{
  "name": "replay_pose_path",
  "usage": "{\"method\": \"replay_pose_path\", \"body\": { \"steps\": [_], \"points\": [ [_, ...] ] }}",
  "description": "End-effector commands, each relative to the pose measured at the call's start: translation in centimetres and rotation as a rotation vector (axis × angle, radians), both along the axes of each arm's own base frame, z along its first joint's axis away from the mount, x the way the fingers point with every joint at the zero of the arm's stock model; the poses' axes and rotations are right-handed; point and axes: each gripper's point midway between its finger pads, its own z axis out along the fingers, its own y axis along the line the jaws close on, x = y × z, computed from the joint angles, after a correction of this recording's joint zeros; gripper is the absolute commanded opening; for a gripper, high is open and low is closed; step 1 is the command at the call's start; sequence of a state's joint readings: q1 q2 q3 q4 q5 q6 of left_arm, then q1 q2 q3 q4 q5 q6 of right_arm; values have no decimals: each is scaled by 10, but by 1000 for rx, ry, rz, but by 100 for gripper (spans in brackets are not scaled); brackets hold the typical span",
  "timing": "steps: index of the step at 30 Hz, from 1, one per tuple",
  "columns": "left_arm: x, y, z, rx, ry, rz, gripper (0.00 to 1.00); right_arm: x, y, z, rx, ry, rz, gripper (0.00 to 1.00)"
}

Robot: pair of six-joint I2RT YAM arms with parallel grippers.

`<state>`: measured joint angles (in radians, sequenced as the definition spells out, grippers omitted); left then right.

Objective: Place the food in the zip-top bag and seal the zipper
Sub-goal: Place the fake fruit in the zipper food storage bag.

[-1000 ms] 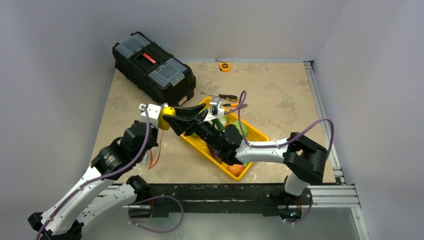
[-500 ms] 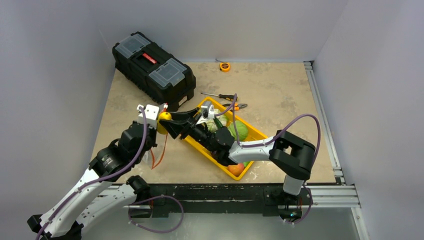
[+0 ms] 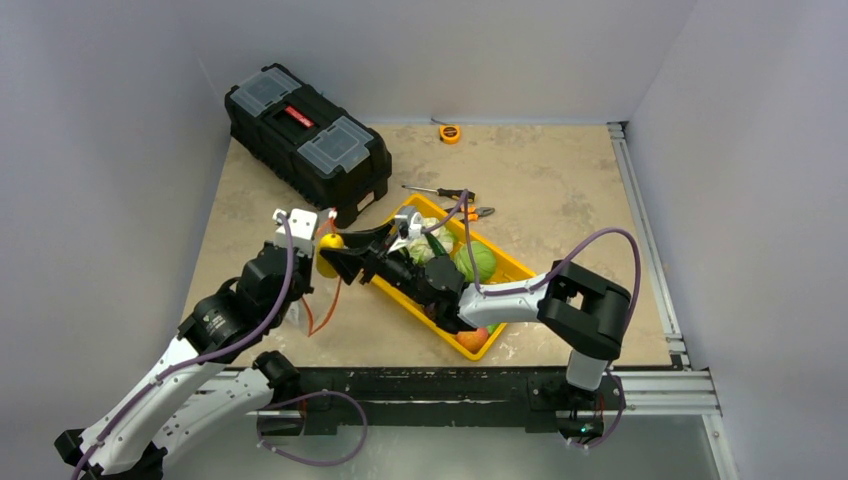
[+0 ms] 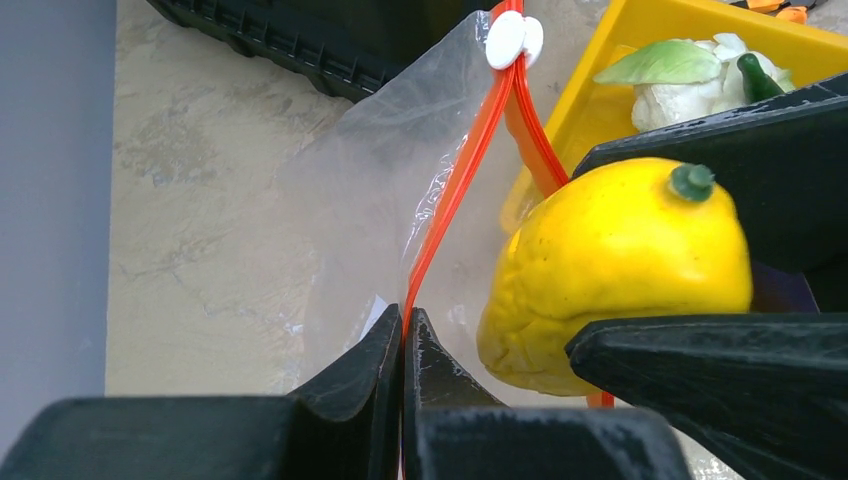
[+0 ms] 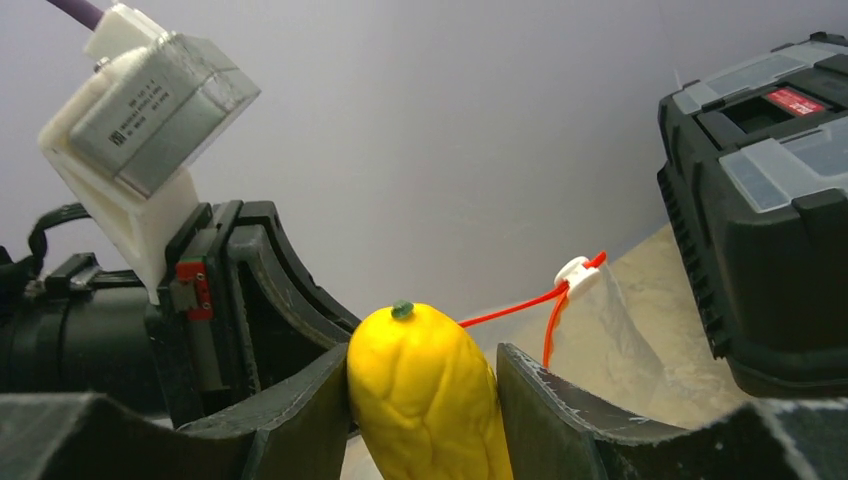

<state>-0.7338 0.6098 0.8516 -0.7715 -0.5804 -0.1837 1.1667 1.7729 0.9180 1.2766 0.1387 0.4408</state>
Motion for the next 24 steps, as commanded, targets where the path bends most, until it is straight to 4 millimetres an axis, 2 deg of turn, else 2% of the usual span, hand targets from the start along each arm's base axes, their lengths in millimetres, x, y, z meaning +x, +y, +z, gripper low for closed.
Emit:
{"method": "replay_pose_path", "body": {
  "steps": [1, 4, 8, 16, 20, 24],
  "points": [
    [3, 0, 9, -28, -34, 22, 0, -6, 0, 8, -8, 5, 18, 58],
    [3, 0, 9, -30, -35, 22, 0, -4, -2, 4, -49, 24, -2, 72],
    [3, 0, 9, -28, -34, 23, 0, 3, -5, 2, -113, 55, -41, 78],
    [4, 0, 8, -22, -29, 22, 0, 4, -23, -4, -248, 73, -92, 79],
    [4, -1, 6, -17, -23, 17, 0, 0, -41, -6, -314, 79, -111, 76],
    [4, -2, 6, -16, -21, 13, 0, -3, -65, -18, -387, 107, -144, 73]
  ]
}}
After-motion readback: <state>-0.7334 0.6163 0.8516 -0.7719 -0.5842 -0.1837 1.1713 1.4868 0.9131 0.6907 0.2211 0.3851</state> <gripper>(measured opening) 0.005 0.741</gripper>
